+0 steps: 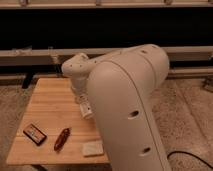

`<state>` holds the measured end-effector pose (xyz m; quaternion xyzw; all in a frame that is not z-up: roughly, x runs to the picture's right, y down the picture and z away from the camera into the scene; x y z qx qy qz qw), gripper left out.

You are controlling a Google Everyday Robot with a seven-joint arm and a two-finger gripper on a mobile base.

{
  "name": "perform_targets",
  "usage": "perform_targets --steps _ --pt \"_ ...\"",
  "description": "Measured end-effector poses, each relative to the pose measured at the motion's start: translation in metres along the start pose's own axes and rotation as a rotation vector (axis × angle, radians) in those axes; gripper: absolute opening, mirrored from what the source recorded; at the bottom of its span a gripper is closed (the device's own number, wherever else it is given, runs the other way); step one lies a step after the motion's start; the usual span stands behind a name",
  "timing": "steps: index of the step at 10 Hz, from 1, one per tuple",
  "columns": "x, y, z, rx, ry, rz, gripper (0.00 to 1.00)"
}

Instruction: Place the bottle in the ceramic bowl

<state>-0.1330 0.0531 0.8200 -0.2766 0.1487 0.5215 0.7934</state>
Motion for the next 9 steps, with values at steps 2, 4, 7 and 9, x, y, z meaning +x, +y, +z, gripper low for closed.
perform_targets --steps 2,4,7,9 --pt "-0.009 -0.009 0.002 0.005 -0.004 0.004 0.03" --pt "-0.016 -0.018 -0.001 0.003 -0.003 0.016 0.03" --pt "0.008 -0.046 -0.006 0.006 -0.003 0.039 0.03" --pt "0.018 -0.061 -0.006 0.009 -0.005 0.045 0.03"
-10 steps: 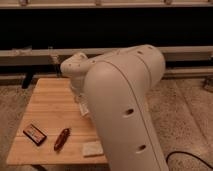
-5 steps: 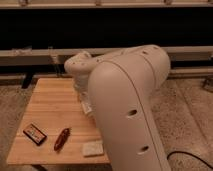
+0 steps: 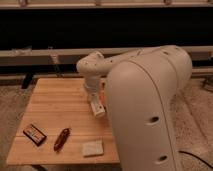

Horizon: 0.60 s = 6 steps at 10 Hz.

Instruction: Place the bottle in the ceramic bowl

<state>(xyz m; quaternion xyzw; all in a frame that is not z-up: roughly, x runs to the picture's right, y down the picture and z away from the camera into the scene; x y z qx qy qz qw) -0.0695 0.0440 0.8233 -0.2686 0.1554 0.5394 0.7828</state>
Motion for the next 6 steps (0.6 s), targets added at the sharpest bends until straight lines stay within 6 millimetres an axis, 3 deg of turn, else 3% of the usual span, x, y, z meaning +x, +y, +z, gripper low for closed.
perform_targets --steps 3,6 --pt "-0.01 0.003 0.0 -0.004 -0.005 0.01 0.03" --pt "-0.004 -0.021 -0.001 0.001 -0.005 0.033 0.03"
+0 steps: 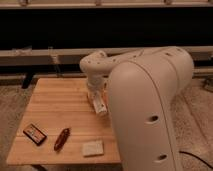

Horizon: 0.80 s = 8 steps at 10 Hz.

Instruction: Place the bottle in the ceramic bowl

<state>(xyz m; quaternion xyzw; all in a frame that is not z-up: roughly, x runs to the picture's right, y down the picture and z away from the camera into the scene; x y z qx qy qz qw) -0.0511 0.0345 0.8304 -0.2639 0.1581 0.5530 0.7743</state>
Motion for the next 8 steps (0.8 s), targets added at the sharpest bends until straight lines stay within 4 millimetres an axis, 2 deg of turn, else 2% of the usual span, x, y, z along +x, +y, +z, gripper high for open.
perform_targets --steps 2,4,6,8 --pt "0.0 -0.015 0.0 0.0 -0.006 0.015 0.03" --pt "0.0 -0.014 0.002 -0.002 -0.007 0.023 0.03" --pt "-0.007 -0.03 0.003 0.012 -0.019 0.037 0.03" --pt "-0.015 -0.023 0.009 0.014 -0.02 0.028 0.03"
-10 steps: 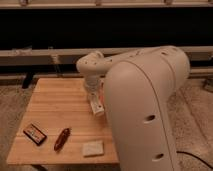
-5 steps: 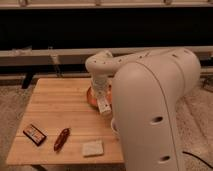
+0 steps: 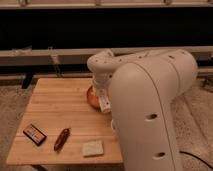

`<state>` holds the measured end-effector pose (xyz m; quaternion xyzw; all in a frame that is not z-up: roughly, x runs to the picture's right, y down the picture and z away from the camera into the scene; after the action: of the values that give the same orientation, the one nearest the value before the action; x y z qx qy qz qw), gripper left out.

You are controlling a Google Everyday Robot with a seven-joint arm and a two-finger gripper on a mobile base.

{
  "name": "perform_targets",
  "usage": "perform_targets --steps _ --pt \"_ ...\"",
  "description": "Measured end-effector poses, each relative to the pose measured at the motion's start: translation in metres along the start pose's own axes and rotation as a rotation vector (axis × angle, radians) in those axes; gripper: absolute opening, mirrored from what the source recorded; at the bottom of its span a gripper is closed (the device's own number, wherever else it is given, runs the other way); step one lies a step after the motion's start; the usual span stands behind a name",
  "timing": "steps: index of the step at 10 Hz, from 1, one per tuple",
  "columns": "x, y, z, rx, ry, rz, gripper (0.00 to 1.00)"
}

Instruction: Place the bottle in the ceramic bowl

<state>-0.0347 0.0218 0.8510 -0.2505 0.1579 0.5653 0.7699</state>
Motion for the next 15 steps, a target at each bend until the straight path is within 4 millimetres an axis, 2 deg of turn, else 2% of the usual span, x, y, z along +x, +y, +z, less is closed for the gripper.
perform_targets --steps 2,4,6,9,11,13,15 --pt "0.0 0.006 0.003 0.008 0.001 0.009 0.03" --pt "-0.018 0.019 0.009 0.01 -0.006 0.002 0.05" --pt "-0.02 0.019 0.011 0.014 -0.002 0.006 0.22" --pt "-0.013 0.003 0.012 0.022 -0.007 0.018 0.48" --pt "-0.023 0.004 0.014 0.02 -0.015 0.019 0.68" --pt "-0.021 -0.003 0.014 0.027 -0.009 0.024 0.84" --pt "-0.02 0.0 0.014 0.025 -0.013 0.025 0.86"
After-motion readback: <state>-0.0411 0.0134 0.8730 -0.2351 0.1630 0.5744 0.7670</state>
